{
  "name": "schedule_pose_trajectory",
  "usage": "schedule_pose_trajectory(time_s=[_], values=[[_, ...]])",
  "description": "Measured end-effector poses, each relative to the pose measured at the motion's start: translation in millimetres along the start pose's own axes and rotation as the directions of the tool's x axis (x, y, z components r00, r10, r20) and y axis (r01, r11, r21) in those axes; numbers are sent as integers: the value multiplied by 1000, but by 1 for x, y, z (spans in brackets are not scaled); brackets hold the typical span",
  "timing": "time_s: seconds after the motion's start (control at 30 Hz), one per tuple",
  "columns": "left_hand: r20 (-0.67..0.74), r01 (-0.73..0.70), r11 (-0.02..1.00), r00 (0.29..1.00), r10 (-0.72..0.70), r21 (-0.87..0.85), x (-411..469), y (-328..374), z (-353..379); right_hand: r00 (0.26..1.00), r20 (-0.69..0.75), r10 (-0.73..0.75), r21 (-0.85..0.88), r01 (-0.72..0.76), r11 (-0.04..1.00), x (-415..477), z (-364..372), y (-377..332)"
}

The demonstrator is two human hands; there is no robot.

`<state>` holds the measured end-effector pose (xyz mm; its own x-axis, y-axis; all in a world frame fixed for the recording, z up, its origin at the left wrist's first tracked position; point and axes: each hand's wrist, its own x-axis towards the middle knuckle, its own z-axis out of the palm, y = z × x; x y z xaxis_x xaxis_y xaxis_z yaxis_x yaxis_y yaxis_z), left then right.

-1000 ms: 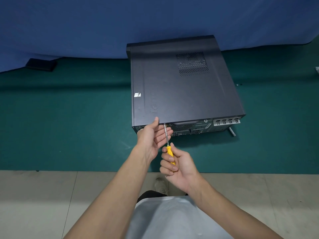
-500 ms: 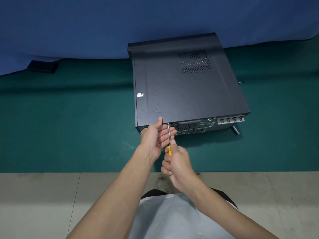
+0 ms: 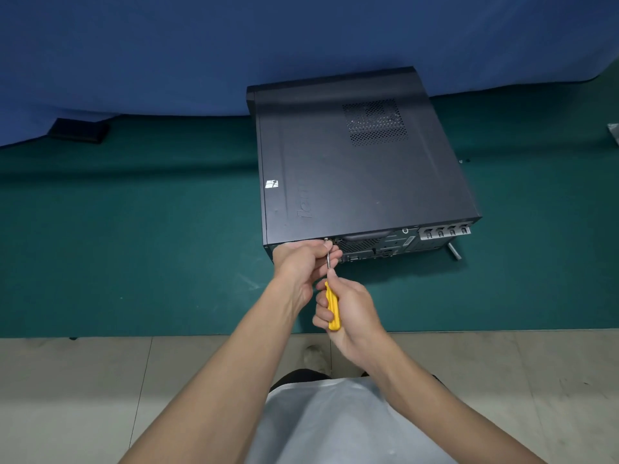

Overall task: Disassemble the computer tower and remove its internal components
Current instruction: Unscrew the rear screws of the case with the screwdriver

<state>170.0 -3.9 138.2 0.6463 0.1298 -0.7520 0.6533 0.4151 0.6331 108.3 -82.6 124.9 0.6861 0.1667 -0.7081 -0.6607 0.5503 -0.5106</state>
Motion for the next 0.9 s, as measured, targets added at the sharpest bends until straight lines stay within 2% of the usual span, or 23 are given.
schedule_pose_trajectory(time_s=[0.1,0.17,0.23,0.33,0.4,0.47,0.5,0.53,0.57,0.6,0.63,0.73,0.77,0.8,0.83,0.87,0.9], values=[[-16,-12,1000,1000,12,-11,0,-1,3,935,312,168,278,-259,925,-4,-18,-4],[-15,-23,999,1000,23,-46,1,-3,3,897,399,191,346,-340,874,-7,-28,-1],[-19,-38,998,999,37,-58,1,-5,4,912,373,168,378,-315,871,-7,-29,2],[-12,-52,997,999,52,-51,0,-5,3,968,224,112,331,-184,925,-4,-22,6],[3,-52,998,999,52,-43,0,-4,2,998,56,33,202,-43,979,-4,-15,10],[8,-50,998,999,51,-41,0,-4,1,990,-105,-98,-81,89,993,-5,-6,13],[9,-48,998,999,49,-41,0,-4,1,968,-154,-200,-322,142,936,-6,-3,14],[9,-45,998,999,45,-40,0,-4,1,934,-172,-314,-581,161,798,-7,-1,14],[9,-43,998,999,43,-37,0,-4,1,900,-144,-411,-776,155,612,-7,0,16],[8,-41,999,999,42,-32,0,-4,1,873,-113,-474,-873,141,467,-7,-1,18],[7,-41,999,999,41,-29,0,-4,1,855,-96,-510,-909,133,395,-8,-1,19],[0,-43,999,999,43,-24,0,-4,1,830,-76,-552,-924,150,352,-5,-1,20],[-1,-48,999,999,48,-18,0,-4,1,841,-85,-534,-905,159,395,-5,-1,19],[-2,-57,998,998,57,-6,0,-5,1,868,-105,-486,-847,178,501,-4,-1,18],[1,-68,998,998,68,17,1,-5,1,913,-134,-386,-698,190,690,-3,-3,17],[9,-75,996,997,75,39,1,-4,1,958,-127,-257,-462,172,870,-1,-4,15],[19,-72,996,997,71,48,2,-3,0,991,-64,-118,-197,103,975,0,-7,13]])
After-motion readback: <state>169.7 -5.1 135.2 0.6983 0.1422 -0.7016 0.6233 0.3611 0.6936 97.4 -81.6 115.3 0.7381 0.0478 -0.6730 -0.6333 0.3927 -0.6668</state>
